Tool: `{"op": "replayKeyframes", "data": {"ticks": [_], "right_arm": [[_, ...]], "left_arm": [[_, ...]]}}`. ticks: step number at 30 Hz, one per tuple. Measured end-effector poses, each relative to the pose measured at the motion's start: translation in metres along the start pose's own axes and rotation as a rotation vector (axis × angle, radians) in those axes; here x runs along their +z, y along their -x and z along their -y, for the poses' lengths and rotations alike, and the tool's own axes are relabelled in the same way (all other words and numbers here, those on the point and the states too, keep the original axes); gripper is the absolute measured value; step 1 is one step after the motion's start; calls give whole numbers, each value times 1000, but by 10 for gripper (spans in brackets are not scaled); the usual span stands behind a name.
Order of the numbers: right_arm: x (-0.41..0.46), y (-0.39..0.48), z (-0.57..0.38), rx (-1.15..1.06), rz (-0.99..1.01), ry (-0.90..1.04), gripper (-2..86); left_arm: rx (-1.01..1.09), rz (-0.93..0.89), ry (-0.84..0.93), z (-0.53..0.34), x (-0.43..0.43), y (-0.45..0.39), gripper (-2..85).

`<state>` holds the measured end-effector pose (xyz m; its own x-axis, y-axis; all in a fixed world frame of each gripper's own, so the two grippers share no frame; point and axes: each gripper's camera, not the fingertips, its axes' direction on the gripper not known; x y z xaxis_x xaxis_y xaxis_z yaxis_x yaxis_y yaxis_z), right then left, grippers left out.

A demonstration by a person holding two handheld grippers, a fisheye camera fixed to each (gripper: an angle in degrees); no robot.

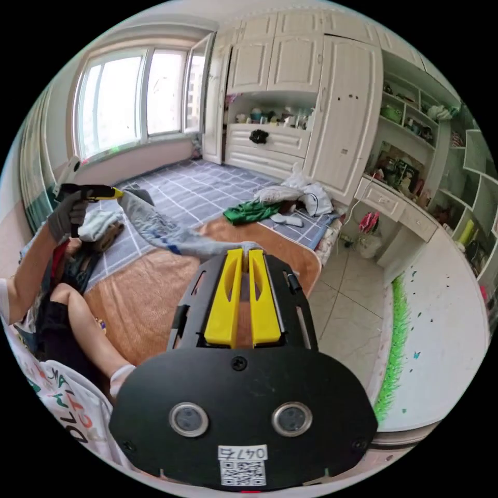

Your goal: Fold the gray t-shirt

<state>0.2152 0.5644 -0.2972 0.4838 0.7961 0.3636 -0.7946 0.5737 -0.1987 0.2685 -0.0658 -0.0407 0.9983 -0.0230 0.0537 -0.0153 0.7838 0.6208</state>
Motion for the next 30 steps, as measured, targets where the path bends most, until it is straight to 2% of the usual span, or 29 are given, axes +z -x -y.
{"op": "replayKeyframes", "data": {"ticks": [4, 7, 9, 10, 14, 16, 19, 24, 30], "right_arm": [[22, 15, -43, 29, 98, 81, -3], [77, 42, -98, 36, 149, 275, 4], [126, 64, -152, 39, 170, 488, 26], [135, 68, -165, 50, 180, 523, 31], [149, 80, -232, 169, 283, 567, 43], [151, 86, -244, 173, 296, 569, 39], [159, 92, -250, 160, 290, 573, 31], [169, 76, -235, 177, 163, 451, 36], [222, 32, -219, 240, -8, 367, 46]], "left_arm": [[-20, 145, 198, -40, 21, 26, 4], [-80, 273, 395, -96, 70, 69, 51], [-112, 362, 478, -133, 92, 91, 79], [-129, 406, 485, -155, 99, 100, 83], [-160, 387, 387, -202, 101, 111, 85], [-162, 340, 305, -227, 107, 115, 82], [-159, 260, 288, -249, 123, 121, 76], [-114, 254, 256, -269, 137, 123, 68], [-188, 152, 200, -307, 145, 145, 64]]}}
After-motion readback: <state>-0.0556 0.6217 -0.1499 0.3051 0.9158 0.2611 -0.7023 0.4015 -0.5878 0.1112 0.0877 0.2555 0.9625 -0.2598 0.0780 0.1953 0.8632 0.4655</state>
